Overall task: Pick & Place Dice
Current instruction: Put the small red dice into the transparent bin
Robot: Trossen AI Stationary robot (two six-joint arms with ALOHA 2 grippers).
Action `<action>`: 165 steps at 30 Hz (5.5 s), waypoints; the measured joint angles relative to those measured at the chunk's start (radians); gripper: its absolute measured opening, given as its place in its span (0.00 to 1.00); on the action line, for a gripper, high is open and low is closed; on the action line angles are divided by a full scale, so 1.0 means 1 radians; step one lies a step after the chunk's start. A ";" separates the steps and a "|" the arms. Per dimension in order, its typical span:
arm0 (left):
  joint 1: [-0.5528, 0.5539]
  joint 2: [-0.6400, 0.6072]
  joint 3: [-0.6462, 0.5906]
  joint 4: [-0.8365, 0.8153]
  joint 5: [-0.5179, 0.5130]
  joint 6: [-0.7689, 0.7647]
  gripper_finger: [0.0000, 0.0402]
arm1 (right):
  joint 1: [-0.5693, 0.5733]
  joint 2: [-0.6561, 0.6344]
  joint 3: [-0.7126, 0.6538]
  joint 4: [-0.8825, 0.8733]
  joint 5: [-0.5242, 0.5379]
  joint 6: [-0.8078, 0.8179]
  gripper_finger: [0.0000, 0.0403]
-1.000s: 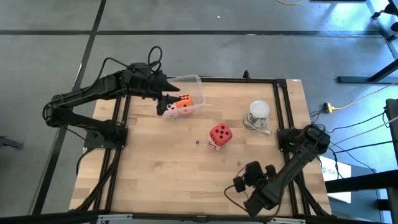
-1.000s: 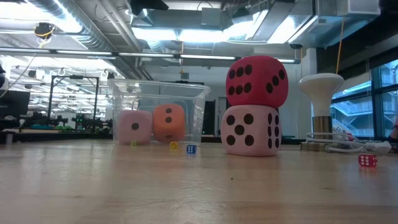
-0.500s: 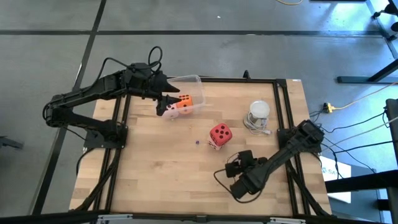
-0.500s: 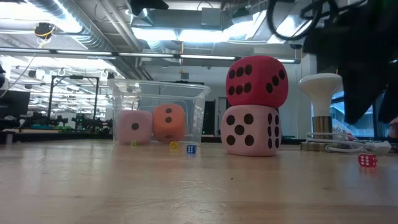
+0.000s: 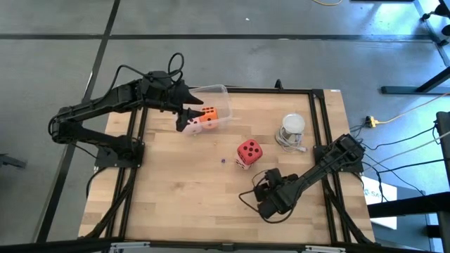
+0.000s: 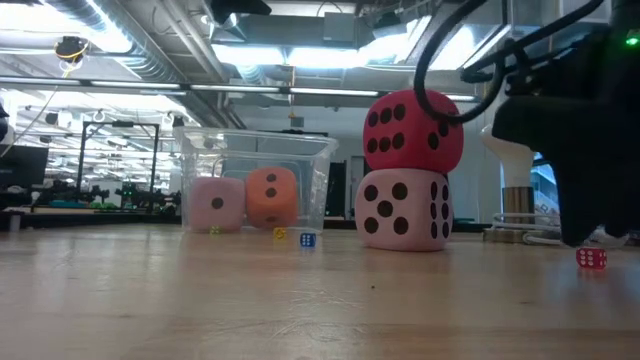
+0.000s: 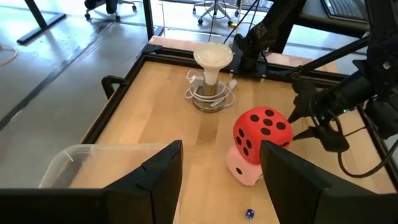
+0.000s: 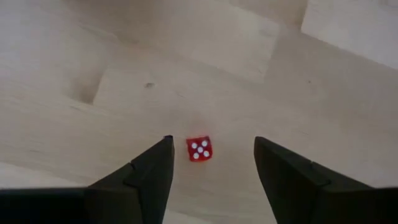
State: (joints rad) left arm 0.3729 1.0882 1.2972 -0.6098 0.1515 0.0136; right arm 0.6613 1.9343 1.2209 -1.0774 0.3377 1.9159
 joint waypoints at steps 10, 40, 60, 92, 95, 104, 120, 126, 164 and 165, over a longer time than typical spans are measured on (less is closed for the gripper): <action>0.000 0.000 0.000 0.016 -0.012 -0.003 0.50 | -0.016 0.000 -0.015 0.065 -0.006 -0.122 0.46; 0.000 0.000 0.000 0.016 -0.021 -0.037 0.50 | -0.045 -0.007 -0.088 0.202 -0.069 -0.238 0.36; 0.000 0.000 0.000 0.016 -0.020 -0.025 0.50 | -0.045 -0.002 -0.072 0.194 -0.081 -0.181 0.11; 0.000 0.000 0.059 0.016 -0.011 -0.034 0.50 | 0.160 0.002 0.506 -0.098 0.284 0.050 0.11; 0.000 0.000 0.064 0.018 0.022 0.001 0.50 | 0.180 0.000 0.612 -0.251 0.342 0.105 0.11; -0.061 0.012 0.064 0.196 0.172 0.189 0.50 | 0.178 -0.054 0.859 -0.443 0.639 0.081 0.11; -0.209 0.071 0.064 0.368 0.179 0.233 0.56 | 0.140 -0.448 0.724 -0.494 0.691 -0.143 0.11; -0.209 0.177 0.064 0.581 0.217 0.193 0.56 | 0.121 -0.667 0.545 -0.453 0.693 -0.185 0.11; -0.268 0.454 0.337 0.440 -0.182 0.406 0.56 | -0.616 -0.889 0.065 0.676 -0.326 -1.111 0.11; -0.272 0.450 0.337 0.434 -0.192 0.422 0.56 | -0.624 -0.878 0.064 0.696 -0.341 -1.113 0.11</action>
State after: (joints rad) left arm 0.1009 1.5382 1.6344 -0.1757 -0.0405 0.4356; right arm 0.0370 1.0560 1.2848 -0.3816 -0.0032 0.8029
